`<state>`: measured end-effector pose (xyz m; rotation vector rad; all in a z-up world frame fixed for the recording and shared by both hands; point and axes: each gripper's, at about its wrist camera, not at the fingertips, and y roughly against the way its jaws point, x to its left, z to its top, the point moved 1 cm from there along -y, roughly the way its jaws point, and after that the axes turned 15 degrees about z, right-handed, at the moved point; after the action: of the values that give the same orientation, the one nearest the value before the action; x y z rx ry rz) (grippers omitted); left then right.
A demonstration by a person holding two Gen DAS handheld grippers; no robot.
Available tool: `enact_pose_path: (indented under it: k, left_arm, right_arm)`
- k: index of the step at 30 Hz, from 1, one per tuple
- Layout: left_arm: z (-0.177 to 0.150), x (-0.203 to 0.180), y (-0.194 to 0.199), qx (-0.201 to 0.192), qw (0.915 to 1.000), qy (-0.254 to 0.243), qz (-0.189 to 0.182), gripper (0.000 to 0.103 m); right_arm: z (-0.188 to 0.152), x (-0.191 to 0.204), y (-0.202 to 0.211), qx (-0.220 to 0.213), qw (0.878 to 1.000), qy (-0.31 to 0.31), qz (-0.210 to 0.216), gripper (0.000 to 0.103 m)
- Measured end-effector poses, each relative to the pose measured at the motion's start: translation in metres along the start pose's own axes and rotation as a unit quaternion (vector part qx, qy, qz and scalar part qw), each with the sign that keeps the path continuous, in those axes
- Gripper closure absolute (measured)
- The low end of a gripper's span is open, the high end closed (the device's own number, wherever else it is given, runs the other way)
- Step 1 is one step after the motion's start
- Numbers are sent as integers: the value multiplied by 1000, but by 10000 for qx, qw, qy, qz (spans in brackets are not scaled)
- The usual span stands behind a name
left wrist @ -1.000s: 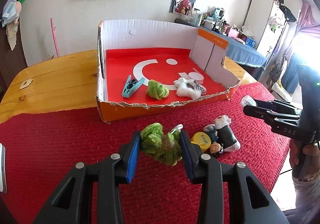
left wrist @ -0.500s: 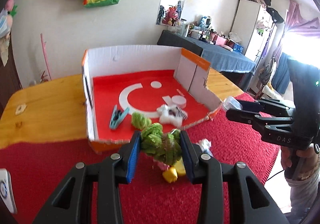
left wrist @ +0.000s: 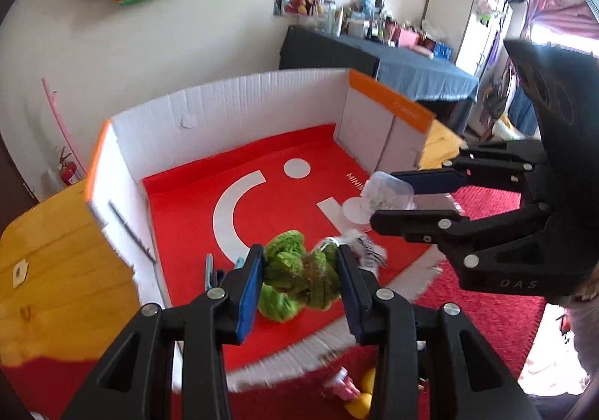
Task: Organize objects
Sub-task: 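Lift and carry the green ball and clear container with both grippers into the box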
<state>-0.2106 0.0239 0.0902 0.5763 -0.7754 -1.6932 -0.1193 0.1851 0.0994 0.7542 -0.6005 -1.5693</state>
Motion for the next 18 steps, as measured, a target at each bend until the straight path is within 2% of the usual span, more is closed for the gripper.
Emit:
enact_pose_path:
  k: [9,18]
  left_arm:
    - [21,8,-52,536,9982,-250,-130,63]
    - [24,8,-82,855,9956,-340,-196,63]
  right_arm:
    - [19,-30,-44,620,9981,-40,4,70]
    - [21,-45,-71,1046,9944,-79,153,70]
